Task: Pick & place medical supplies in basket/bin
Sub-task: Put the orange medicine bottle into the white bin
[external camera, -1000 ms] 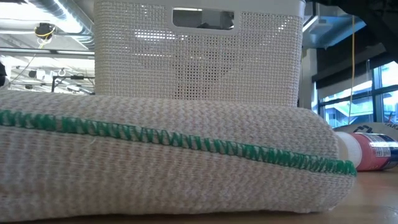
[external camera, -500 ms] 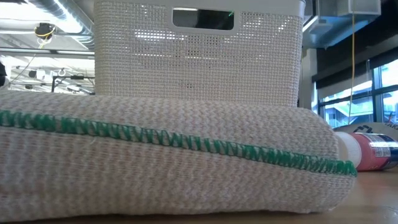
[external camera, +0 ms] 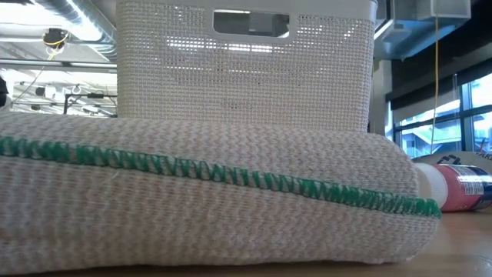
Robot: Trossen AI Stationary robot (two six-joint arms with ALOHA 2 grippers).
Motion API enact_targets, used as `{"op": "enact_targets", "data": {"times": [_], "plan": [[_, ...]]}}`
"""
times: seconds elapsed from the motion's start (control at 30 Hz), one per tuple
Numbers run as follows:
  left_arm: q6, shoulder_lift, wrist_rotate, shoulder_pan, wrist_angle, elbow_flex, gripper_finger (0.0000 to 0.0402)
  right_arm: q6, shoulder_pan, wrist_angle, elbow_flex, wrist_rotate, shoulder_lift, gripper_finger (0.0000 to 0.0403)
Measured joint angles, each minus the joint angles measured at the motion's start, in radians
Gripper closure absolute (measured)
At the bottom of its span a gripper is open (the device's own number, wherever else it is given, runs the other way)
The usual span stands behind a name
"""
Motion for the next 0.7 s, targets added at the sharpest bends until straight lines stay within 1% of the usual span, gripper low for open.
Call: {"op": "enact_targets", "data": {"times": [0.1,0.2,0.33,0.53,0.6,0.7], "plan": [[0.026,0.0,0.0,0.0,0.0,0.0,0.0167,0.125,0.077,-0.157,0.0,0.046,-0.009,0.0108],[0.044,0.0,0.0,0.0,0.0,0.0,0.0167,0.228,0.169,-0.267,-0.007,0.071,-0.002,0.0108],[0.061,0.0,-0.001,0.0,0.0,0.0,0.0167,0.351,0.287,-0.287,-0.054,0.073,0.003,0.0108],[0.062,0.0,0.0,0.0,0.0,0.0,0.0167,0.599,0.459,-0.282,-0.092,0.068,0.002,0.0118],[0.061,0.0,0.0,0.0,0.0,0.0,0.0167,0.616,0.521,-0.272,-0.104,0.068,0.011,0.0127],[0.045,0.0,-0.004,0.0,0.001,0.0,0.0167,0.552,0.617,-0.27,-0.113,0.093,0.043,0.0143]]}}
